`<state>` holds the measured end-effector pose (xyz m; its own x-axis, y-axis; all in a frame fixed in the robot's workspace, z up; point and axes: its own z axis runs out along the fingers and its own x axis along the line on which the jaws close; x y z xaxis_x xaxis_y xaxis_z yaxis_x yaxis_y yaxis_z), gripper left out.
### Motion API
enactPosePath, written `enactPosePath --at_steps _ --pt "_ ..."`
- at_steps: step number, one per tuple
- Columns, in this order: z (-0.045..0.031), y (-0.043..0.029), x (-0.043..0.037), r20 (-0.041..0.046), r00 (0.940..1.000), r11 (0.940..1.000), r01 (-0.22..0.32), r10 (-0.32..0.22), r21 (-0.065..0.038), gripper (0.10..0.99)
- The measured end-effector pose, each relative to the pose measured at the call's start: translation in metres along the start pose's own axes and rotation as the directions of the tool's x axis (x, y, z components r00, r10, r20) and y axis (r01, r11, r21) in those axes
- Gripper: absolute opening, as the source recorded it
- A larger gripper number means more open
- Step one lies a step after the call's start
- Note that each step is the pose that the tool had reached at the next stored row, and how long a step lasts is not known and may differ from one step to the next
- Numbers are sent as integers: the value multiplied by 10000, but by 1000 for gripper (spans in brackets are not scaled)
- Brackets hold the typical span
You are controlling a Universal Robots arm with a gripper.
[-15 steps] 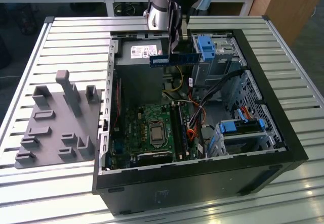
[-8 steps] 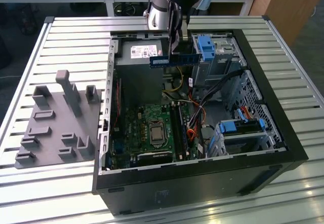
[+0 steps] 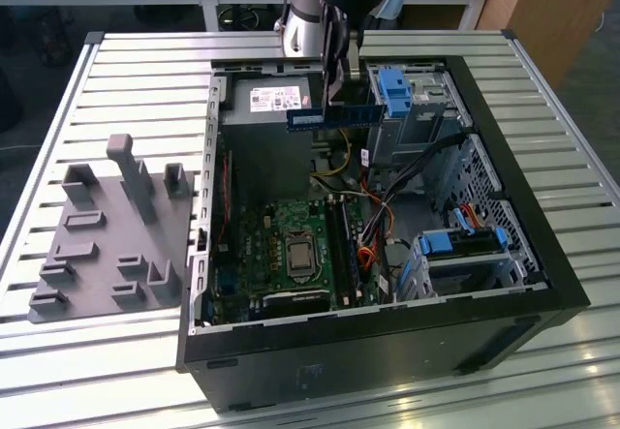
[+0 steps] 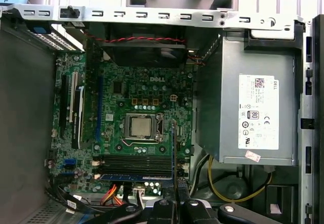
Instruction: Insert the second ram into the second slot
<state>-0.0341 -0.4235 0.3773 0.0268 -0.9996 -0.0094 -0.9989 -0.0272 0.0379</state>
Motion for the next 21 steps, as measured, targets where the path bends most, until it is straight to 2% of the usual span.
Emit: enactPosePath --at_steps 6,14,21 --pt "2 1 28 -2 10000 10000 -41 41 1 137" --pt "8 1 36 -18 9965 9965 -832 832 12 137" --pt "11 3 122 -14 9950 9950 -1002 1002 12 137"
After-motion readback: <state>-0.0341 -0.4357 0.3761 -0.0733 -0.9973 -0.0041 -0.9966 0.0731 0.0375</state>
